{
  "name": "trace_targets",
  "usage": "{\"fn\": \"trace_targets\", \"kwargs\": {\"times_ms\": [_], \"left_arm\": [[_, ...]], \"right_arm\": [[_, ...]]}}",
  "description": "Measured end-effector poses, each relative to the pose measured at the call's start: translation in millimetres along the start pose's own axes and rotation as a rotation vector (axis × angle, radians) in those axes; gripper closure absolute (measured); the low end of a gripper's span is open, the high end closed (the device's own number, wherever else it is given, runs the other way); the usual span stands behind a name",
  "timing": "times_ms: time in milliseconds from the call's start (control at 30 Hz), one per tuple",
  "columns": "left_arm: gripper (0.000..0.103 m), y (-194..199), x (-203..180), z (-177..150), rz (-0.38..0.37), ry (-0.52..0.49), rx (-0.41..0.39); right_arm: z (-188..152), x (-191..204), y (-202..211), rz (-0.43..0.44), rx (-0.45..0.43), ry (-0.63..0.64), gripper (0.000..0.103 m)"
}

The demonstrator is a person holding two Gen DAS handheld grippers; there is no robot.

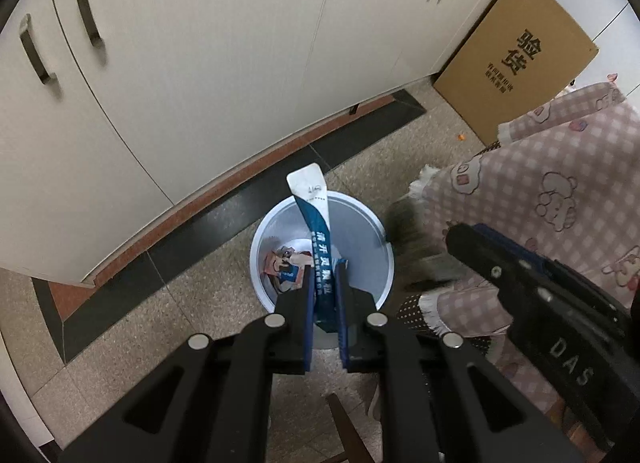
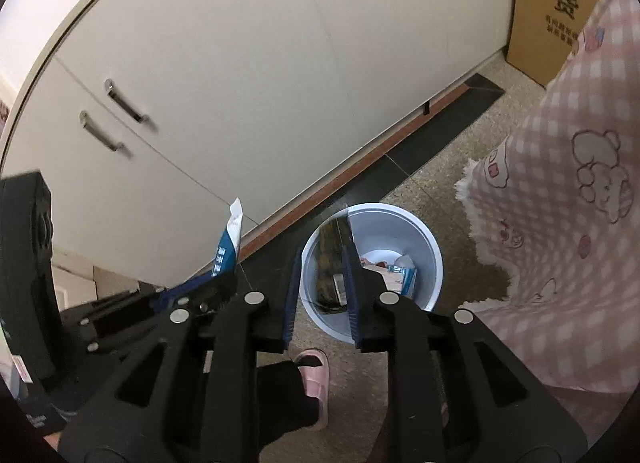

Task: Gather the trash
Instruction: 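Open the right gripper over the bin, then open the left gripper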

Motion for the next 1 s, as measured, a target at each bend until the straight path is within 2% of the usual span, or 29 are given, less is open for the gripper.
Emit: {"fn": "trace_targets", "kwargs": {"times_ms": [100,267,400,467,767,1000], "left_arm": [[0.093,-6.9,-2.6,-1.0,0.005,-0.004,0.008],[0.093,-17.9,-7.5,-0.5,0.009,-0.014,0.022],[0.093,-19.1,-12.0,-1.8,0.012,-0.025,0.022],[0.093,-20.5,-15.9,-1.3,0.011,-0.033,0.026],[0.093,-20.1,-33.6,3.4,0.008,-0.075,0.034],[0.092,-6.5,-48.1,11.5,0.015,-0.103,0.000]], "right_arm": [[-1.8,-9.8,-4.1,-0.014,0.001,-0.013,0.059],[-5.5,-18.6,-4.2,-0.047,0.001,-0.004,0.059],[-9.0,-25.7,1.0,-0.060,-0.009,-0.013,0.052],[-9.1,-27.3,5.6,-0.060,-0.018,-0.021,0.052],[-7.2,-41.1,32.2,-0.104,-0.099,-0.035,0.049],[-1.7,-47.3,53.9,-0.087,-0.143,-0.067,0.048]]}}
Point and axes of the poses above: each gripper's, at about its wrist camera, not at the fingertips, and y roughly against the way its jaws point, x to its left, z to its top, the point moved 3 cm from there along -y, roughly the way its jaws point, and after that the axes turned 3 degrees about -x, right-handed, at the moved point
